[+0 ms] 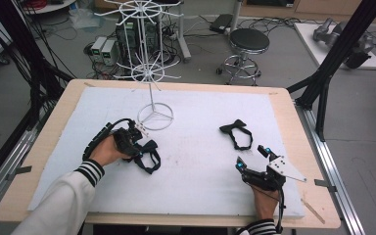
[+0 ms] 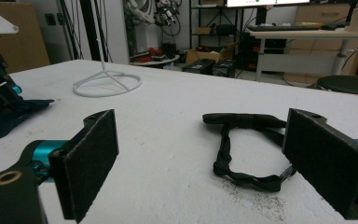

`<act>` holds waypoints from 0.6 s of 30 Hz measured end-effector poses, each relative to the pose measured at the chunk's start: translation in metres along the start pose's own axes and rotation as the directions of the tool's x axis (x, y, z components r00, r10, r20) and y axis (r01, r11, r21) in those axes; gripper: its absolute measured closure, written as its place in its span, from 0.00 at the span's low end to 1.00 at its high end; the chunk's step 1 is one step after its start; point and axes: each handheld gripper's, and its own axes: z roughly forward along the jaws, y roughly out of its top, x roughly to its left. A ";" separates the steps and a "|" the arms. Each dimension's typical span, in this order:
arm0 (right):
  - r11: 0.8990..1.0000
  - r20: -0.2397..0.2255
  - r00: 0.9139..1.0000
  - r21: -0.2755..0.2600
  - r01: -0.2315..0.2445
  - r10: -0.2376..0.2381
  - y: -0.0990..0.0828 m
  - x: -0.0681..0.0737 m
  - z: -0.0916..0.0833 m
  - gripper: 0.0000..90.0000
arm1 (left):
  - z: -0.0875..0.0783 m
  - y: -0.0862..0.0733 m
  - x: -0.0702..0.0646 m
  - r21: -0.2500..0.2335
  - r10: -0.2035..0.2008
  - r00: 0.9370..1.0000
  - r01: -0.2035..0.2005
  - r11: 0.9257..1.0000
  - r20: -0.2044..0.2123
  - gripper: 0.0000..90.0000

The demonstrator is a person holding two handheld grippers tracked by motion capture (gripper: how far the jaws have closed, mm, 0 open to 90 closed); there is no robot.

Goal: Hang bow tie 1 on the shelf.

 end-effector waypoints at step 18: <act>1.000 0.003 1.000 -0.003 0.004 -0.004 0.000 0.000 0.000 0.11 | -0.010 -0.005 -0.002 -0.098 0.013 1.000 -0.016 0.995 -0.028 0.82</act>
